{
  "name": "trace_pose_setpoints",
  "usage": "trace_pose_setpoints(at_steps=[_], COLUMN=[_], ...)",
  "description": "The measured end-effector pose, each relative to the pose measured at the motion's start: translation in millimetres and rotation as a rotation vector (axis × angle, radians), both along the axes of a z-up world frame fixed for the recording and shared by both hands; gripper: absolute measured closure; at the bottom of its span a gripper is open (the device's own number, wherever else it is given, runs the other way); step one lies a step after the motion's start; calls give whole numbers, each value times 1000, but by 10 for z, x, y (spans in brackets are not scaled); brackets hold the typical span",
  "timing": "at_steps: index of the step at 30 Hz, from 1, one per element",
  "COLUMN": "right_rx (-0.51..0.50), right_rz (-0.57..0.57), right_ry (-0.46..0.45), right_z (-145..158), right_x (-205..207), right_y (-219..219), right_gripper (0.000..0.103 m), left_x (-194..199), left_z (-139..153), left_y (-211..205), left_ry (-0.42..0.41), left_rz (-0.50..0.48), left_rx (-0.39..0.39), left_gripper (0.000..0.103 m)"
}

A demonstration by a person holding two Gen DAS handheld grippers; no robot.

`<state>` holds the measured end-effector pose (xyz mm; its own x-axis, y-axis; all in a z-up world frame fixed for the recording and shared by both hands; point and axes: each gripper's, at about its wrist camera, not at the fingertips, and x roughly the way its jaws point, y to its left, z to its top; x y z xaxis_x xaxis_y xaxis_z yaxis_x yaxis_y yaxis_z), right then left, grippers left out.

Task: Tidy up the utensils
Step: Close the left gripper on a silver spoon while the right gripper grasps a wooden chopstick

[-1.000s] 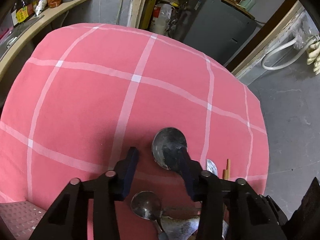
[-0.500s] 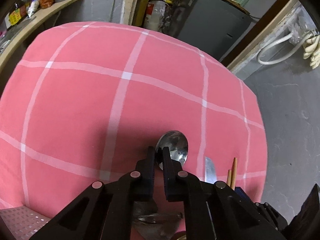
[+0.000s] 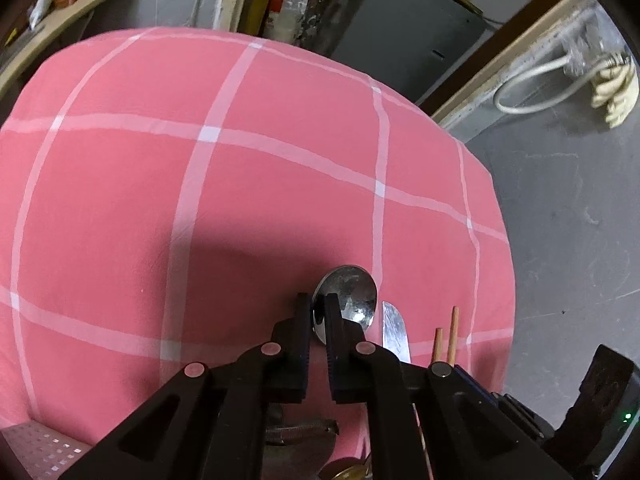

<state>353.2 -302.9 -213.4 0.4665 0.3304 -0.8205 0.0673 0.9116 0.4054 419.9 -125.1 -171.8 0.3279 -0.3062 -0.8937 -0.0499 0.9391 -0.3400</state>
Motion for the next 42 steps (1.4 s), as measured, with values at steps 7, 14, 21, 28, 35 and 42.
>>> trace_pose_setpoints(at_steps=[7, 14, 21, 28, 35, 42], right_rx=[147, 96, -216, -284, 71, 116], right_rz=[-46, -41, -16, -23, -94, -81], right_ry=[61, 49, 51, -6, -18, -54], right_z=[-97, -67, 76, 128, 34, 36], right_x=[-34, -64, 65, 14, -73, -152], right_y=[-99, 66, 492, 599, 29, -51], right_gripper=[95, 83, 83, 93, 98, 98], left_x=[-59, -136, -145, -170, -286, -382], left_z=[66, 113, 98, 89, 218, 309], left_y=[56, 139, 158, 154, 141, 155], left_ry=[-4, -5, -7, -22, -73, -97], left_rz=[15, 19, 27, 29, 2, -15], left_rx=[14, 48, 41, 24, 22, 17], left_gripper=[99, 100, 100, 100, 100, 100])
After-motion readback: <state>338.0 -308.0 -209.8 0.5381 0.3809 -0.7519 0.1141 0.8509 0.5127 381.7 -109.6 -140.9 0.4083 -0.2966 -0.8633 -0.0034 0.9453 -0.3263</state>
